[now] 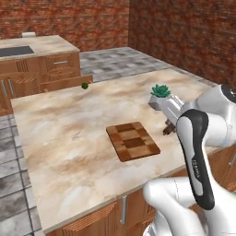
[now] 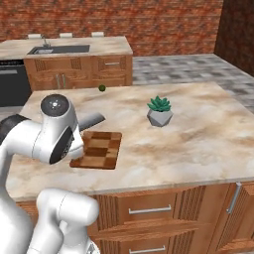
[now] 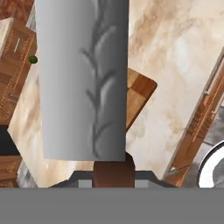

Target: Open the drawer on the left and place the cutting tools on the cutting board.

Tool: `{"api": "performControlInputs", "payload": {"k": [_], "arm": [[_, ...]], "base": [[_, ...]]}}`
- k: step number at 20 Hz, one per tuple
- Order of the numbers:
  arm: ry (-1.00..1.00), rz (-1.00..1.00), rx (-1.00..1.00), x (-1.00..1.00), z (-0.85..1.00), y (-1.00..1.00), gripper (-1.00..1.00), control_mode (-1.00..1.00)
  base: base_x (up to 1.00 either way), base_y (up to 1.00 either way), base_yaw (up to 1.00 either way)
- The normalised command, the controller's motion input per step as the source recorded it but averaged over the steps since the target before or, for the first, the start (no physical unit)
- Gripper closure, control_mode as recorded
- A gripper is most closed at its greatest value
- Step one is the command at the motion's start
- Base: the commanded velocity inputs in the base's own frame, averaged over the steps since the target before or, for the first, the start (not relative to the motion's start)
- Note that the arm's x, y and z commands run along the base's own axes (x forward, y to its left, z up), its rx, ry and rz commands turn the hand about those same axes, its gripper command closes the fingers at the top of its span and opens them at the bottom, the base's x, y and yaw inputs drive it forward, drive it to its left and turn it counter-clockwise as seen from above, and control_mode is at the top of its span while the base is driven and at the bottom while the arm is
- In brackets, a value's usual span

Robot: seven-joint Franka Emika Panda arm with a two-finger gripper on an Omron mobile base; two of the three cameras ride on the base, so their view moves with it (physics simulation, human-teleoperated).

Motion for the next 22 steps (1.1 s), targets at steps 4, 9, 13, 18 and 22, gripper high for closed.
{"api": "performControlInputs", "payload": {"k": [4, 9, 13, 18, 22], "arm": [[0.2, 0.01, -0.05, 1.0, -0.33, 0.0, 1.0, -1.0], [0.08, 0.0, -0.14, 0.71, -0.43, 0.2, 1.0, -1.0], [0.1, 0.0, -0.2, 0.0, -0.33, 0.24, 1.0, -1.0], [-0.05, 0.0, -0.2, 0.03, -0.75, 0.48, 1.0, -1.0], [0.0, 0.0, -0.12, 0.22, -0.51, 0.4, 1.0, -1.0]], "base": [[0.0, 0.0, 0.0], [0.0, 0.0, 0.0], [0.0, 0.0, 0.0], [0.0, 0.0, 0.0], [0.0, 0.0, 0.0]]}}
